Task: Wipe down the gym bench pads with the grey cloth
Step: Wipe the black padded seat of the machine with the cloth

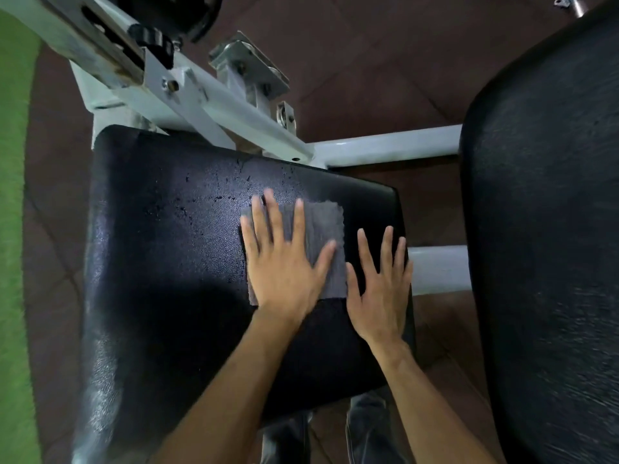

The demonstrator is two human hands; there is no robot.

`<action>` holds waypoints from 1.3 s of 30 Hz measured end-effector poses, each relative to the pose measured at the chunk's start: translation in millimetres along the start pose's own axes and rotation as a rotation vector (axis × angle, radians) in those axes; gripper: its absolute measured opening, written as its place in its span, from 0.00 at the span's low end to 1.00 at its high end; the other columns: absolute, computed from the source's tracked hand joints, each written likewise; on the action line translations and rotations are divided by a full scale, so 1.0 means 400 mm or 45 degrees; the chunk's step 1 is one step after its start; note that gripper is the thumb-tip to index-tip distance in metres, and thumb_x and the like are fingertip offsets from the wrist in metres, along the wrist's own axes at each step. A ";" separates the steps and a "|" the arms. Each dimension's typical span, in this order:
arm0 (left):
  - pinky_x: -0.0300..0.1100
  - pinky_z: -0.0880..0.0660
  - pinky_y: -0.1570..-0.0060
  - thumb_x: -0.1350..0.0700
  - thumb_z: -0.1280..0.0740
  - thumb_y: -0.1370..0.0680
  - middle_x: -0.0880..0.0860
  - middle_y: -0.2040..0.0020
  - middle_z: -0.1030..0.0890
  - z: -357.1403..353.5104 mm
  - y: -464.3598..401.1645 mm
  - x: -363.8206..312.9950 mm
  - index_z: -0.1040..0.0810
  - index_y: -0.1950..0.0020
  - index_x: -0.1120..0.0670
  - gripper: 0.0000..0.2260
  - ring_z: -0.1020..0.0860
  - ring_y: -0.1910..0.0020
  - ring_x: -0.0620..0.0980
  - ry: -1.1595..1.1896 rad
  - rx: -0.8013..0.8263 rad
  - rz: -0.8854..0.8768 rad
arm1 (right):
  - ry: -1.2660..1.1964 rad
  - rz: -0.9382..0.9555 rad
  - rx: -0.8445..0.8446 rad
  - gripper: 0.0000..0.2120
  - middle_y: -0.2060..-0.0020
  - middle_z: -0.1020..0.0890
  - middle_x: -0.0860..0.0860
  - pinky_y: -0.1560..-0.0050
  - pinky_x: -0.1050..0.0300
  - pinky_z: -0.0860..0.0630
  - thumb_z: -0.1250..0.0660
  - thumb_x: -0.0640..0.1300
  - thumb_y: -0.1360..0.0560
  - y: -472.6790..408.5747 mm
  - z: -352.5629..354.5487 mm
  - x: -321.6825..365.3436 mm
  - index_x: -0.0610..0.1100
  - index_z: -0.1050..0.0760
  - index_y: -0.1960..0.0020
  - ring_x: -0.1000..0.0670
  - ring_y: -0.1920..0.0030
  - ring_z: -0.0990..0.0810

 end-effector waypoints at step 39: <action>0.58 0.55 0.21 0.33 0.54 0.19 0.55 0.17 0.54 0.059 -0.115 0.263 0.50 0.18 0.45 0.31 0.55 0.19 0.56 0.022 -0.132 0.117 | -0.013 -0.021 0.011 0.29 0.19 0.54 0.45 0.23 0.35 0.52 0.55 0.64 0.19 -0.004 -0.002 0.004 0.57 0.51 0.20 0.41 0.20 0.58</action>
Point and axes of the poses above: each hand's wrist, its own y-axis away from the middle knuckle, its own z-axis out of the back of the hand, x = y × z, the point moved 7 cm from there along -y, towards the middle knuckle
